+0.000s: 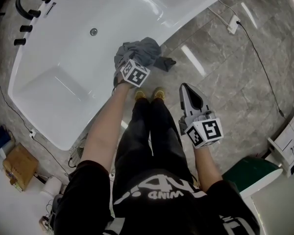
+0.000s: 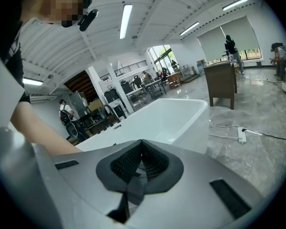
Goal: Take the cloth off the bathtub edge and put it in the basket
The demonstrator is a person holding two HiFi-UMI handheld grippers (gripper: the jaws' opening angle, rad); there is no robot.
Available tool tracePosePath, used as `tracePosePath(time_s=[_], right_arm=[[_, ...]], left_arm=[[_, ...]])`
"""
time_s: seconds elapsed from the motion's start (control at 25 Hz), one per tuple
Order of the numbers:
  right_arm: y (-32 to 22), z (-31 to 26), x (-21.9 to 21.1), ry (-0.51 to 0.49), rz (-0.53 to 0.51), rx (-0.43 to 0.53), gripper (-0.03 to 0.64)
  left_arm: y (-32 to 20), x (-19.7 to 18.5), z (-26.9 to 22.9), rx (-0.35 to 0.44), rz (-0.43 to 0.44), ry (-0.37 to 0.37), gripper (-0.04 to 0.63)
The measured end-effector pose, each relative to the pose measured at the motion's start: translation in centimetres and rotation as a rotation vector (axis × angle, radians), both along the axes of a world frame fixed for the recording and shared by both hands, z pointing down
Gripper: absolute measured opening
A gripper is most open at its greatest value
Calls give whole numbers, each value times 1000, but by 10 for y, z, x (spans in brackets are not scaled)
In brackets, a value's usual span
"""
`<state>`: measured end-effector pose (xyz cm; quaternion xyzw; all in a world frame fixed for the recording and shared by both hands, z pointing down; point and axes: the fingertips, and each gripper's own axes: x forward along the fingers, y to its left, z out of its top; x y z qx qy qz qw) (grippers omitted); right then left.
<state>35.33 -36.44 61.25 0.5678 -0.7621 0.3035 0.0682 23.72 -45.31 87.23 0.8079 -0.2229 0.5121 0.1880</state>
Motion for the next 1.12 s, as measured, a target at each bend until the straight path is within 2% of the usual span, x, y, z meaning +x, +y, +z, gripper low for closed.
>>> tracePosePath(time_s=[0.28,0.4,0.68,0.76,0.84,0.92,1.0,1.12], right_arm=[[2,4,3,-4,1,-14,12],[3,5,5,-9,10,-22,12],[8,-11,-3,-6,-24,-19,12],[10,-16,-2,-3,-29,-19,12],[13,-22,1,2,-25,-17,12],[16,-28,6,7,-13,-14,12],[18,-34,11,14,-2,-11,12],[21,-48,17,34,-3,0,12]], left_arm=[[-6,-1,9,-37,-12,-14,375],[-4,-2,4,-72,-35,-12,329],[4,-13,-18,-66,-60,-5,264],[4,-19,-28,-71,-94,18,239],[3,-25,-44,-69,-165,71,203],[5,-32,-60,-90,-261,142,81],[15,-39,-69,-124,-323,182,78],[32,-47,-85,-124,-360,195,77]])
